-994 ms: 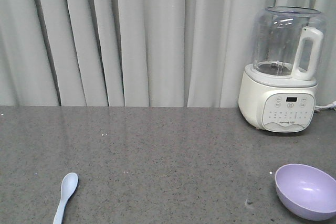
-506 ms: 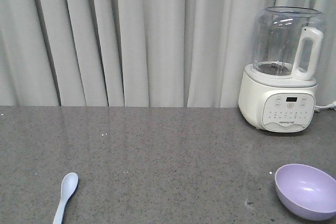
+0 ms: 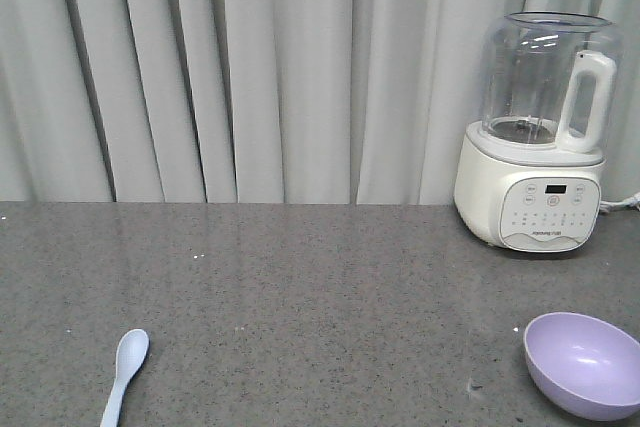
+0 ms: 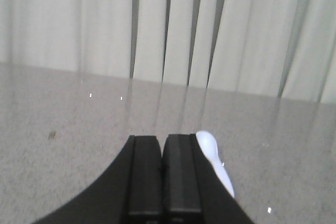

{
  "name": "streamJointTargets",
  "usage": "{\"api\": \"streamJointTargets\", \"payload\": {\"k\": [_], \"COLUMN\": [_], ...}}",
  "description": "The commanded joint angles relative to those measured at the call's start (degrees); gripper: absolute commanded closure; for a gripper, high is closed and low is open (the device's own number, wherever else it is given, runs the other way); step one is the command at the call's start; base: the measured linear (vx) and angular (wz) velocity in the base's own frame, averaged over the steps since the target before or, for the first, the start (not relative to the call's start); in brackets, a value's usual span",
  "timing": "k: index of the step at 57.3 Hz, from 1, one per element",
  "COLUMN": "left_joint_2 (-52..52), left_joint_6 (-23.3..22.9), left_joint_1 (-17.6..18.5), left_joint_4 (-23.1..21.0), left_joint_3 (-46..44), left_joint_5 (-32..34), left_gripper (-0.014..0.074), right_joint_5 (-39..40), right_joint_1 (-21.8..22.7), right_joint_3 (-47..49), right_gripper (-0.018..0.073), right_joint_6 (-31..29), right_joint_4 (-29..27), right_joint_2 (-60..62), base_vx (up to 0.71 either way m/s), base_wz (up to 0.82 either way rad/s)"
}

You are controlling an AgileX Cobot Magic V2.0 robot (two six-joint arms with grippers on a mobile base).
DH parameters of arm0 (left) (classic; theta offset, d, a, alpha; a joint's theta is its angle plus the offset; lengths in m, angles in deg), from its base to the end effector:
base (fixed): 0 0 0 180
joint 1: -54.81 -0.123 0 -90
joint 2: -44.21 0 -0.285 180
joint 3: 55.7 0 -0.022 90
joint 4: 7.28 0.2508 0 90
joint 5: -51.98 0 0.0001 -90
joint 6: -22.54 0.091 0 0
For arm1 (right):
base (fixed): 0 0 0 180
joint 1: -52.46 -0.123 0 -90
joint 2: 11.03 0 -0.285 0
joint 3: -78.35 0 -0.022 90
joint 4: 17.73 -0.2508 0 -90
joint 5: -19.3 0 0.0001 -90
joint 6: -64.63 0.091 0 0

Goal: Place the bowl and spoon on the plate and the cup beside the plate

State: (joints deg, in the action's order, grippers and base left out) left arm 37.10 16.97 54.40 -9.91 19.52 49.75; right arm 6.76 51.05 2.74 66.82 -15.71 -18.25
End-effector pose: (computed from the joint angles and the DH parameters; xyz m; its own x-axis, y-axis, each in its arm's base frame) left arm 0.0534 0.0002 0.2221 0.0946 -0.1419 -0.9853 0.0082 0.9899 -0.1418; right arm 0.0539 0.0006 0.2033 -0.0935 0.0015 -0.9956 -0.0166 0.9999 0.0031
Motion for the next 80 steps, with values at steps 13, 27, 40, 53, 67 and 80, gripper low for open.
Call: {"api": "streamJointTargets", "payload": {"k": [13, 27, 40, 53, 67, 80], "left_joint_2": [-4.3, -18.5, -28.5, -31.1, -31.3, -31.3], "left_joint_6": [-0.1, 1.2, 7.3, 7.3, 7.4, 7.4], "left_joint_1": [0.3, 0.3, 0.3, 0.3, 0.3, 0.3], "left_joint_4": [-0.7, -0.5, -0.7, -0.7, -0.6, -0.7], "left_joint_3": [-22.8, -40.9, -43.9, -43.9, -43.9, -43.9], "left_joint_5": [-4.3, -26.1, -41.2, -42.9, -43.4, -41.9], "left_gripper": [0.0602, 0.0602, 0.0602, 0.0602, 0.0489, 0.011], "right_joint_5": [-7.0, -21.4, -28.2, -29.4, -29.8, -29.7], "right_joint_1": [0.3, 0.3, 0.3, 0.3, 0.3, 0.3], "right_joint_3": [24.4, 39.1, 40.0, 39.0, 39.0, 39.0], "right_gripper": [0.0568, 0.0568, 0.0568, 0.0568, 0.0409, 0.0043], "right_joint_6": [-1.1, -2.2, -3.9, -3.8, -3.9, -3.9], "right_joint_4": [1.1, 1.2, 1.1, 0.7, 0.7, 0.7], "right_joint_2": [-5.0, -18.9, -28.2, -33.6, -36.0, -36.4], "base_vx": [0.0, 0.0, 0.0, 0.0, 0.0, 0.0], "base_wz": [0.0, 0.0, 0.0, 0.0, 0.0, 0.0]}}
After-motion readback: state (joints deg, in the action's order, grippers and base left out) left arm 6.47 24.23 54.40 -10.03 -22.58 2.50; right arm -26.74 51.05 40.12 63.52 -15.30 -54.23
